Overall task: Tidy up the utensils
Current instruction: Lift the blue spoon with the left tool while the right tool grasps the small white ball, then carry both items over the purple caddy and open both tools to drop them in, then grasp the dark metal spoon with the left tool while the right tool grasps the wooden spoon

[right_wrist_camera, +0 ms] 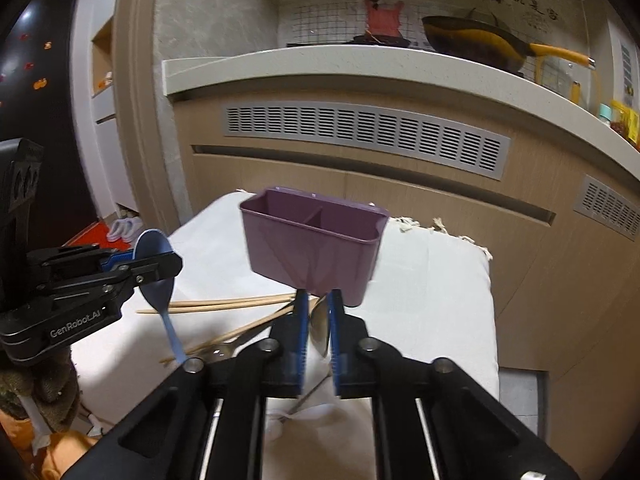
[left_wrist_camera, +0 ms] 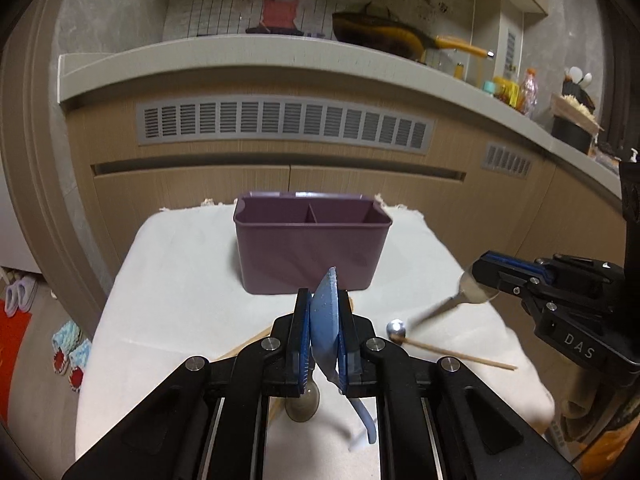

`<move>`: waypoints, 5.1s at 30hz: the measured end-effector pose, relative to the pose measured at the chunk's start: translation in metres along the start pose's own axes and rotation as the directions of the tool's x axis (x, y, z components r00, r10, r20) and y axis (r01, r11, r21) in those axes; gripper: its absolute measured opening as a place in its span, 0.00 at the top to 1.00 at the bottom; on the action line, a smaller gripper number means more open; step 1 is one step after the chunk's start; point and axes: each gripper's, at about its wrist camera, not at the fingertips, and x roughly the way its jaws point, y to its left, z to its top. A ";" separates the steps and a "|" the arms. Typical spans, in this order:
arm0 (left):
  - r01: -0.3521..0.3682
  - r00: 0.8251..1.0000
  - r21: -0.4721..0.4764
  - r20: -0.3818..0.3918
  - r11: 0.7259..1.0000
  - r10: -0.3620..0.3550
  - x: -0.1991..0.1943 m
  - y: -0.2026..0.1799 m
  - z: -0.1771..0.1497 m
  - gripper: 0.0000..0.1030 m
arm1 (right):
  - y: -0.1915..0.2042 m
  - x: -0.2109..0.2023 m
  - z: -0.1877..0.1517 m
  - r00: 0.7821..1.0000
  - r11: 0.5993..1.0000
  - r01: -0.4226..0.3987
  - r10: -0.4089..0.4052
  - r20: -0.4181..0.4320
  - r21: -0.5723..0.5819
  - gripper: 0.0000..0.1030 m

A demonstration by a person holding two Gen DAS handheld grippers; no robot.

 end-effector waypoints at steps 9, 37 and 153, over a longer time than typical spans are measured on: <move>-0.007 0.999 0.009 0.041 1.000 0.007 -0.028 -0.006 0.004 0.89 | 0.001 -0.023 0.007 0.999 0.999 -0.042 0.042 0.023 -0.002 0.95; -0.079 0.997 0.026 -0.014 0.997 0.080 -0.008 0.007 -0.036 0.89 | -0.019 0.071 -0.110 0.927 0.956 0.008 0.104 -0.361 0.294 0.46; 0.094 0.933 0.169 -0.359 0.981 -0.028 0.109 0.027 -0.059 0.59 | -0.054 0.067 -0.096 0.969 0.993 0.069 -0.091 -0.230 -0.099 0.05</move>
